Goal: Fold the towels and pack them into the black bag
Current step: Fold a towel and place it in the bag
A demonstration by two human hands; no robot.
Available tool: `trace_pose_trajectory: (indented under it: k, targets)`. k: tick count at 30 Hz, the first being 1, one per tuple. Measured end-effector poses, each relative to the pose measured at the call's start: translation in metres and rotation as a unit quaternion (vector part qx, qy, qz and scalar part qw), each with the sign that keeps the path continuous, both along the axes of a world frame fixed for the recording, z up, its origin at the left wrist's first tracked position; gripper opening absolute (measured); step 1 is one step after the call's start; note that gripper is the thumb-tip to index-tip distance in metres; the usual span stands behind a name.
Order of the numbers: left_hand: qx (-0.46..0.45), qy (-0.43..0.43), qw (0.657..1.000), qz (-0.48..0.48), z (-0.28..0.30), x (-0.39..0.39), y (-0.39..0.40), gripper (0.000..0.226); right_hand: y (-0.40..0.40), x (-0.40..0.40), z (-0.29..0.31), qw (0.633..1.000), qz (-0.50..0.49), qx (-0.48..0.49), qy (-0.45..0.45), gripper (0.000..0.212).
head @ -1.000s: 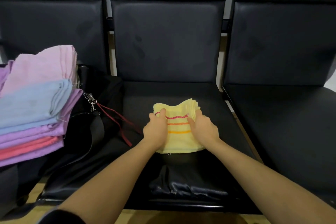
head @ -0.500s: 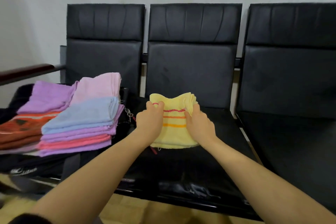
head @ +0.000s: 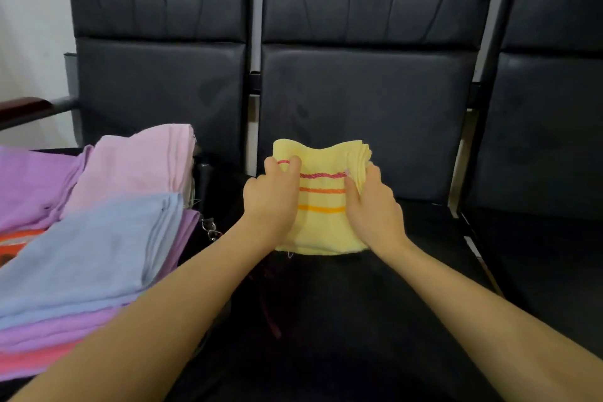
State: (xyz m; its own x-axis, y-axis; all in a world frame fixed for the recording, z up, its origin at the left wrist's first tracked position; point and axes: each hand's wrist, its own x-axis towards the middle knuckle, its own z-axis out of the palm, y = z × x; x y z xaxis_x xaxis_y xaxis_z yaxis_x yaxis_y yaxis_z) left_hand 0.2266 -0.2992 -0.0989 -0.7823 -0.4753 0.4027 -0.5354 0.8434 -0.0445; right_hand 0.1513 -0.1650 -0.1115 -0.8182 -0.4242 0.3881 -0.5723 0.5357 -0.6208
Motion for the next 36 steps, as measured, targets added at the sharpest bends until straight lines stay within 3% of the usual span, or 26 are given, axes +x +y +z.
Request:
trace_pose_trajectory:
  k: [3,10,13,17,23,27,29,32,36]
  targets:
    - [-0.011,0.024,1.0,0.007,0.014,-0.016,-0.02,0.038,-0.022,-0.019,0.009,1.0,-0.003,-0.01,-0.024,0.036]
    - [0.065,-0.038,0.996,0.038,0.063,-0.004,-0.071,0.041,-0.085,-0.002,0.064,0.996,0.018,0.011,-0.088,0.021]
    - [0.084,-0.078,0.992,0.05,0.089,0.024,-0.1,0.044,-0.116,0.018,0.092,0.989,0.04,0.037,-0.139,0.019]
    - [0.041,-0.017,0.996,0.077,0.109,0.075,-0.152,0.049,-0.165,0.064,0.121,0.981,0.065,0.041,-0.18,0.027]
    - [0.122,-0.074,0.985,0.095,0.126,0.165,-0.218,0.064,-0.241,0.143,0.149,0.963,0.089,0.079,-0.243,0.026]
    - [0.168,-0.114,0.973,0.111,0.114,0.218,-0.253,0.074,-0.279,0.194,0.138,0.954,0.125,0.072,-0.264,0.029]
    - [0.238,-0.174,0.946,0.134,0.115,0.24,-0.266,0.074,-0.294,0.218,0.125,0.942,0.137,0.08,-0.298,0.025]
    - [0.289,-0.259,0.907,0.165,0.096,0.274,-0.278,0.064,-0.311,0.248,0.107,0.92,0.132,0.134,-0.344,0.019]
    - [0.297,-0.282,0.893,0.189,0.071,0.303,-0.287,0.066,-0.323,0.275,0.082,0.894,0.126,0.216,-0.373,0.033]
